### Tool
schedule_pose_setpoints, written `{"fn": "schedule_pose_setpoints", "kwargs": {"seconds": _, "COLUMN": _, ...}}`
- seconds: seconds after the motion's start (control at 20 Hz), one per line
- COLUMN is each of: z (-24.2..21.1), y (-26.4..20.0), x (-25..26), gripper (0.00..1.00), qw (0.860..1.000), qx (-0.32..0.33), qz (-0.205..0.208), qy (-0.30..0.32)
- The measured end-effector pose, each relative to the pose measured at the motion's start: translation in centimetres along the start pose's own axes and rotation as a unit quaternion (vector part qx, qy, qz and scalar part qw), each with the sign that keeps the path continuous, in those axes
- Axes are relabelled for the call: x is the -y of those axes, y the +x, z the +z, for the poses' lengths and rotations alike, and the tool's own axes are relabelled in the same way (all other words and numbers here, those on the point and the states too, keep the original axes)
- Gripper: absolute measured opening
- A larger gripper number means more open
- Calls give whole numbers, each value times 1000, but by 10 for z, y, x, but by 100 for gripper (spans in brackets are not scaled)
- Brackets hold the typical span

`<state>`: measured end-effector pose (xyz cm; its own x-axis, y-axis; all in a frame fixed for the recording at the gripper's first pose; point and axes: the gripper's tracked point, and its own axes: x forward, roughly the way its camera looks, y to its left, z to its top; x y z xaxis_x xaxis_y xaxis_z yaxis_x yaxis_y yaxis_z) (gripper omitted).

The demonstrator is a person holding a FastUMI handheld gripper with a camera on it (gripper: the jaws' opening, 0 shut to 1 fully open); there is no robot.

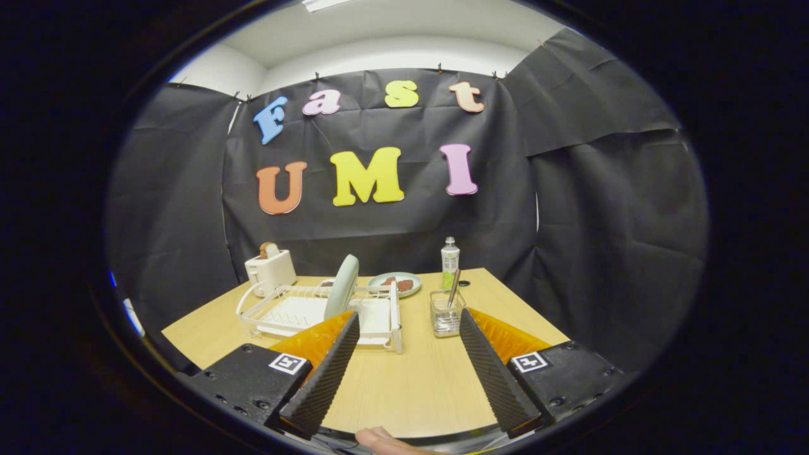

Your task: Take the plate from the dish rack, then take the spoon from the basket and place it into the plate.

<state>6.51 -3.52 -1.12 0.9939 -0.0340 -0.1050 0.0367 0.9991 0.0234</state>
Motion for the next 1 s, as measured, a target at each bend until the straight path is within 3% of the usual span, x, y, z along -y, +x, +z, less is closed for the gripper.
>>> {"fn": "schedule_pose_setpoints", "kwargs": {"seconds": 0.4, "z": 48, "y": 70, "x": -11, "gripper": 100, "qw": 999, "qx": -23, "qz": -7, "qy": -32}}
{"fn": "schedule_pose_setpoints", "kwargs": {"seconds": 1.0, "z": 111, "y": 203, "x": -84, "gripper": 100, "qw": 988, "qx": -136, "qz": 15, "qy": -68}}
